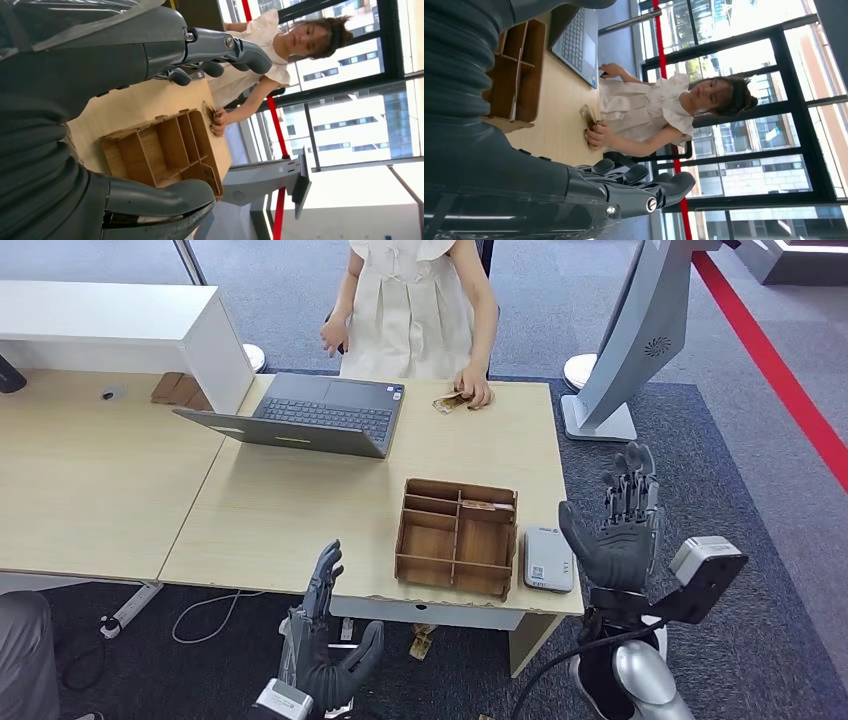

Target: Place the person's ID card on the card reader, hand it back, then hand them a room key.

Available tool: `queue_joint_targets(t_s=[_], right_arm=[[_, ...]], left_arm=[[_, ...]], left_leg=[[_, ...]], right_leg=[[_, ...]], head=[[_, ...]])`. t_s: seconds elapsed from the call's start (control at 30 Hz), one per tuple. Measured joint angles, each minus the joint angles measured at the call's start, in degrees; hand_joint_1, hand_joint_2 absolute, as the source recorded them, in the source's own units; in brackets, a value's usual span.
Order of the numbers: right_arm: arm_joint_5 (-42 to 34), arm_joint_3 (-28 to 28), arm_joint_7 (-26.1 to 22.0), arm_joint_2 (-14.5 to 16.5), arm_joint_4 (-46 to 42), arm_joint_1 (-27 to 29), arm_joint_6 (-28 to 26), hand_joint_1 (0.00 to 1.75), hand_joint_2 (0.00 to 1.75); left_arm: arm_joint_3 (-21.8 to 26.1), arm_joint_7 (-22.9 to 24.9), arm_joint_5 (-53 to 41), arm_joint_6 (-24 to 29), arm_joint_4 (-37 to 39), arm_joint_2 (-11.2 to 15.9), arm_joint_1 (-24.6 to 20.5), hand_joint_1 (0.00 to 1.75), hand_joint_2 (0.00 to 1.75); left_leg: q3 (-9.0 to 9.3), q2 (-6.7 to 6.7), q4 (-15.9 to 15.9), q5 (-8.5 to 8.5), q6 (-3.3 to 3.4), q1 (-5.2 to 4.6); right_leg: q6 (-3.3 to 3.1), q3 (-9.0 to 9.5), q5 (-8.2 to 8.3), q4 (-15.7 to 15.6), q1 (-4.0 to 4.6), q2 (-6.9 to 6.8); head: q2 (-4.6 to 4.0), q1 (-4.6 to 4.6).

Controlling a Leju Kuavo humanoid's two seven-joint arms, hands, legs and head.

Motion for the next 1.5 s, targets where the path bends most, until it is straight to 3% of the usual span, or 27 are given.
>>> queue_joint_targets(t_s=[0.13, 0.27, 0.43, 0.57, 0.8, 1.5], right_arm=[[8.77, 1.26, 3.24, 0.29, 0.39, -1.47, -0.05, 0.00, 1.75], [25.69, 1.64, 8.32, 1.26, 1.81, -2.96, -0.08, 0.00, 1.75], [49.62, 2.22, 20.18, 1.96, 4.79, -6.21, 0.61, 0.00, 1.75], [60.76, 4.02, 30.08, 1.93, 7.98, -10.41, 5.16, 0.00, 1.75], [65.22, 6.68, 35.79, 1.96, 14.42, -14.54, 11.40, 0.00, 1.75], [68.31, 10.03, 36.88, 3.55, 26.44, -17.95, 16.70, 0.00, 1.75]], left_arm=[[0.96, -0.76, -0.31, 0.00, -0.28, -0.31, 0.68, 0.00, 1.75], [1.51, -1.25, 0.04, 0.00, -0.34, -0.56, 0.89, 0.00, 1.75], [1.27, -2.33, 1.78, -0.02, -0.35, -0.78, 0.27, 0.00, 1.75], [0.33, -2.93, 2.92, -0.02, -0.34, -0.89, -1.14, 0.00, 1.75], [-0.85, -3.78, 4.50, -0.02, -0.23, -0.99, -2.52, 0.00, 1.75], [-2.79, -4.01, 6.98, -0.02, 0.86, -1.08, -4.51, 0.00, 1.75]], left_leg=[[0.01, 0.00, 0.00, 0.00, 0.00, 0.00], [0.01, 0.00, 0.00, 0.00, 0.00, 0.00], [0.01, 0.00, 0.00, 0.01, -0.01, 0.00], [0.03, 0.00, 0.00, 0.04, -0.01, -0.01], [0.02, -0.01, 0.00, 0.05, 0.01, -0.01], [0.01, 0.00, 0.00, 0.05, 0.01, 0.00]], right_leg=[[0.00, 0.00, 0.00, 0.00, 0.00, 0.00], [0.00, 0.00, 0.00, 0.00, 0.00, 0.00], [0.00, 0.00, 0.00, 0.00, 0.00, 0.00], [-0.01, 0.00, 0.03, 0.00, 0.00, 0.00], [0.00, -0.01, 0.04, 0.01, 0.00, -0.01], [0.00, -0.03, 0.03, 0.01, 0.00, -0.01]], head=[[0.00, 0.00], [0.00, 0.00], [0.01, 0.01], [0.00, 0.00], [0.00, -0.01], [0.00, -0.01]])
